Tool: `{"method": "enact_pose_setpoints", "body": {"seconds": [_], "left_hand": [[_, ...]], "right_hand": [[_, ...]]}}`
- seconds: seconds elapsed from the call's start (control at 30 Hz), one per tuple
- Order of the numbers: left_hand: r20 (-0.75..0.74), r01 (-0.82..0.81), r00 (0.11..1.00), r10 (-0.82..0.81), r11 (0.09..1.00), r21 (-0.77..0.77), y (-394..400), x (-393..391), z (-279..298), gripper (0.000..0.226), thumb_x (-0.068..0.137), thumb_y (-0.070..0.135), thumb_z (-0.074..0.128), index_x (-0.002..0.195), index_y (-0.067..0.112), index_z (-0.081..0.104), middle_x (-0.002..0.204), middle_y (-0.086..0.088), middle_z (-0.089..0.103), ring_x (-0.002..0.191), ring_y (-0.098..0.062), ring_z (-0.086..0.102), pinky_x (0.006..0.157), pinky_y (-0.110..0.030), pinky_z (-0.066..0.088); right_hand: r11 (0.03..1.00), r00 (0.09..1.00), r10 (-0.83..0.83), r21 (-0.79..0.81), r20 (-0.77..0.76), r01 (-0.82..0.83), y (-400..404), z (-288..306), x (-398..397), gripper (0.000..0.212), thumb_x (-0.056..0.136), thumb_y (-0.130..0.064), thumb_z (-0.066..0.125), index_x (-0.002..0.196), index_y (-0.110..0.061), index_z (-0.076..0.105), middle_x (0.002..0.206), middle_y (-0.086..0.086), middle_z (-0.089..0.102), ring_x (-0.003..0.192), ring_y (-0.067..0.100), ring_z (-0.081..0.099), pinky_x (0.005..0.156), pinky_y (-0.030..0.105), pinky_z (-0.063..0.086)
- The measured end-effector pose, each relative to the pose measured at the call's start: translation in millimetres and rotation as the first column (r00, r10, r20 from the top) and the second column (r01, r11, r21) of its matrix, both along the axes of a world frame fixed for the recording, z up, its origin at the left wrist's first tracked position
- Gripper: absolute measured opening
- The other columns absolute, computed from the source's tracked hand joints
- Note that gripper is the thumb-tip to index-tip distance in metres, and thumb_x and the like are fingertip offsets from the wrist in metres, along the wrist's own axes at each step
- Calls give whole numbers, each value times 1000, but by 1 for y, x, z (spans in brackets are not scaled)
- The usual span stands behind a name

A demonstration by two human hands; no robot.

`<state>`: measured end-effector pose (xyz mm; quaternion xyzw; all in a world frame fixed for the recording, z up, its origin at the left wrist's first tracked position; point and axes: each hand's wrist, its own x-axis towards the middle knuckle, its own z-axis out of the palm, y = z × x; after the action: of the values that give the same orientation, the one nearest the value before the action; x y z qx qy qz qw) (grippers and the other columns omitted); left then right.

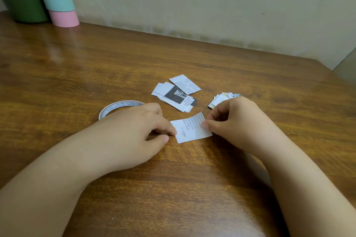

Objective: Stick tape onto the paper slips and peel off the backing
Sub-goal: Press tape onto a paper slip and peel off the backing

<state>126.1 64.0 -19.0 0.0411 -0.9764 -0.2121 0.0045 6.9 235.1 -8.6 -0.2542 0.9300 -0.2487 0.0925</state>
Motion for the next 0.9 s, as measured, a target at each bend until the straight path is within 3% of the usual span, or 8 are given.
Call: {"method": "enact_pose_setpoints", "body": {"seconds": [0.3,0.5,0.67,0.77,0.9], "left_hand": [[-15,2,1000,-2,1000,6,0,0,-1,24,92,38,49,110,49,60,92,21,44,77,21,41,55,-14,29],[-25,4,1000,-4,1000,14,0,0,-2,23,91,39,49,109,49,60,92,22,44,76,19,42,56,-14,29],[-36,2,999,-1,1000,25,0,0,-3,22,92,38,49,108,48,60,92,22,44,78,22,41,56,-15,27],[-49,4,999,-2,1000,30,1,0,-4,21,92,39,49,107,47,61,92,23,44,78,20,42,57,-16,29],[-153,-36,987,47,997,75,-1,-2,-5,17,88,43,46,87,40,64,89,19,50,79,7,51,67,-20,39]], "right_hand": [[999,1000,-4,-33,-30,3,0,-2,2,16,81,-28,67,67,-23,64,61,-11,61,53,-2,53,44,8,37],[982,994,-7,-184,112,28,-3,1,11,15,80,-32,71,73,-20,64,61,-10,62,47,-3,49,41,8,35],[987,998,-41,-152,44,47,-2,-1,12,14,80,-32,70,74,-21,63,71,-11,66,58,0,58,51,13,41],[981,998,-18,-192,61,30,-2,0,13,15,81,-31,69,73,-20,63,63,-14,62,51,-5,53,43,7,36],[942,998,-13,-334,59,31,-3,0,14,17,80,-24,72,68,-17,61,59,-9,62,49,-5,51,46,7,35]]}}
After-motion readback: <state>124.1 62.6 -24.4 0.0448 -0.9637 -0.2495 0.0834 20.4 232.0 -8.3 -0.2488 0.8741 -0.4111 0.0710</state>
